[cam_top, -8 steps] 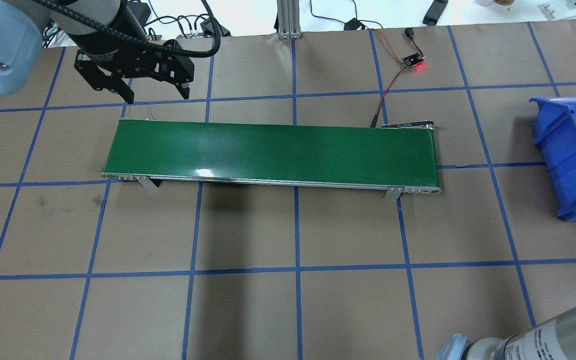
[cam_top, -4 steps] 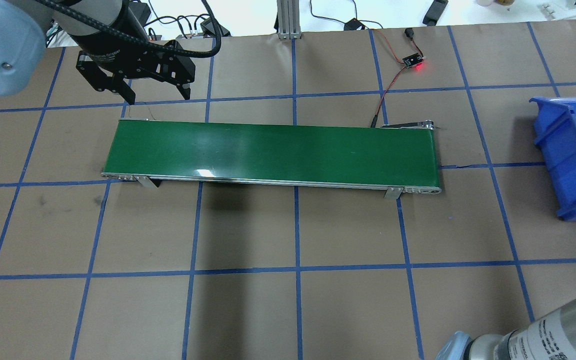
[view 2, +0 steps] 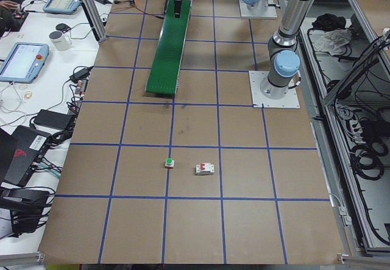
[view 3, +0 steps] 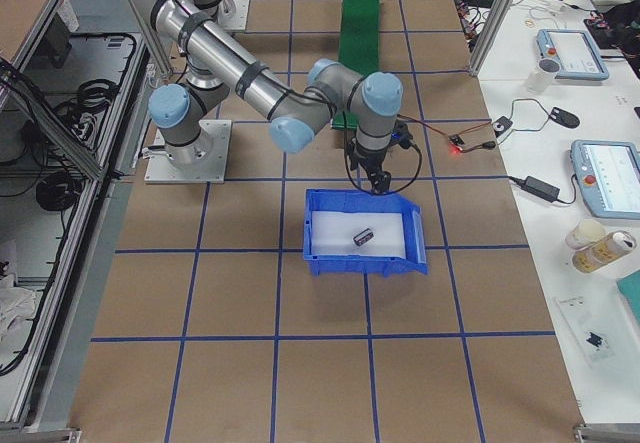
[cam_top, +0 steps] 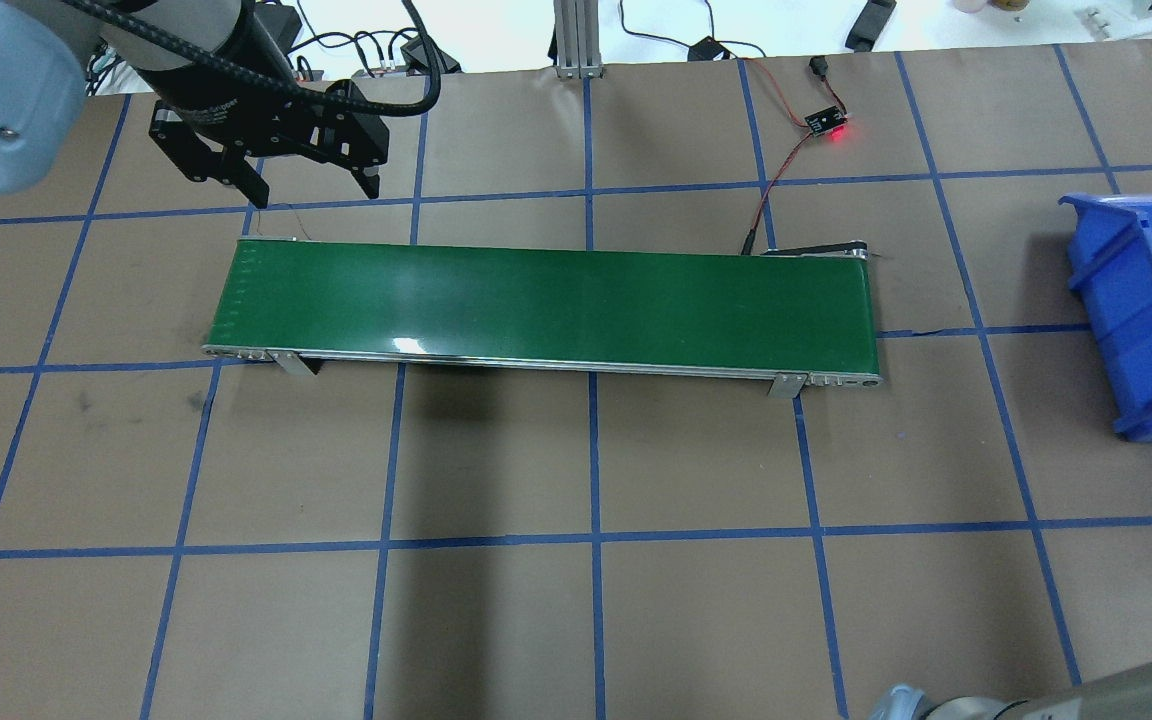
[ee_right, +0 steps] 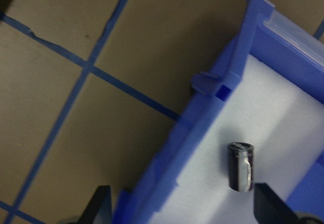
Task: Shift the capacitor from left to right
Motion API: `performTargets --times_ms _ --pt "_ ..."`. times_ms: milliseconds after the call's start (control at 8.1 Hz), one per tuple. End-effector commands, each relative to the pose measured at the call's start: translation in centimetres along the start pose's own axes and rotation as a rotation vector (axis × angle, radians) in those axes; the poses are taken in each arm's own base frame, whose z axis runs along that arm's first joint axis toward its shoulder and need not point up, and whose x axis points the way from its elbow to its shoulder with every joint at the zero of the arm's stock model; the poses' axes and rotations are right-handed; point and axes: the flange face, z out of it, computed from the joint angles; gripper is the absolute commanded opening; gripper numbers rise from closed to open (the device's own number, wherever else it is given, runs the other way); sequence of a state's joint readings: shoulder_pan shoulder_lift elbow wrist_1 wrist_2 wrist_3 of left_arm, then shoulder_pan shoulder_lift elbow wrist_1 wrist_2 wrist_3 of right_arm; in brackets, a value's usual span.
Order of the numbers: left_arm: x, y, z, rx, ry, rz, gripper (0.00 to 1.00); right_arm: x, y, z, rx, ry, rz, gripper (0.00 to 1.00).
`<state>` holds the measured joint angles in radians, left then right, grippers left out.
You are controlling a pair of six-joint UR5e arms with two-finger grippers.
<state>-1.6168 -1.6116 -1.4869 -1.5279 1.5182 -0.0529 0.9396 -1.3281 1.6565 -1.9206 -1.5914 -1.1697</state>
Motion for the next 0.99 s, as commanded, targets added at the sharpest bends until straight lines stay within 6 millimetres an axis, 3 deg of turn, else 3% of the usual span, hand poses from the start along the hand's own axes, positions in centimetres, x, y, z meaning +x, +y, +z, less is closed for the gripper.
performTargets --times_ms 0,247,618,741,865 --pt "0.0 0.0 -0.1 0.001 0.001 -0.001 1.00 -11.6 -5.7 -7.6 -0.016 -0.046 0.116 1.00" --pt "0.0 0.0 -0.1 0.001 0.001 -0.001 1.00 -20.0 -9.3 -11.1 -0.064 -0.075 0.261 1.00" --pt "0.0 0.0 -0.1 0.001 -0.002 -0.001 1.00 -32.3 -14.5 -13.3 -0.055 -0.045 0.374 1.00" --pt "0.0 0.0 0.0 0.000 0.000 -0.001 1.00 -34.6 -15.0 -13.4 -0.054 -0.038 0.374 1.00" --pt "0.0 0.0 0.0 0.000 -0.002 -0.001 1.00 -34.8 -15.1 -13.4 -0.052 -0.042 0.372 1.00"
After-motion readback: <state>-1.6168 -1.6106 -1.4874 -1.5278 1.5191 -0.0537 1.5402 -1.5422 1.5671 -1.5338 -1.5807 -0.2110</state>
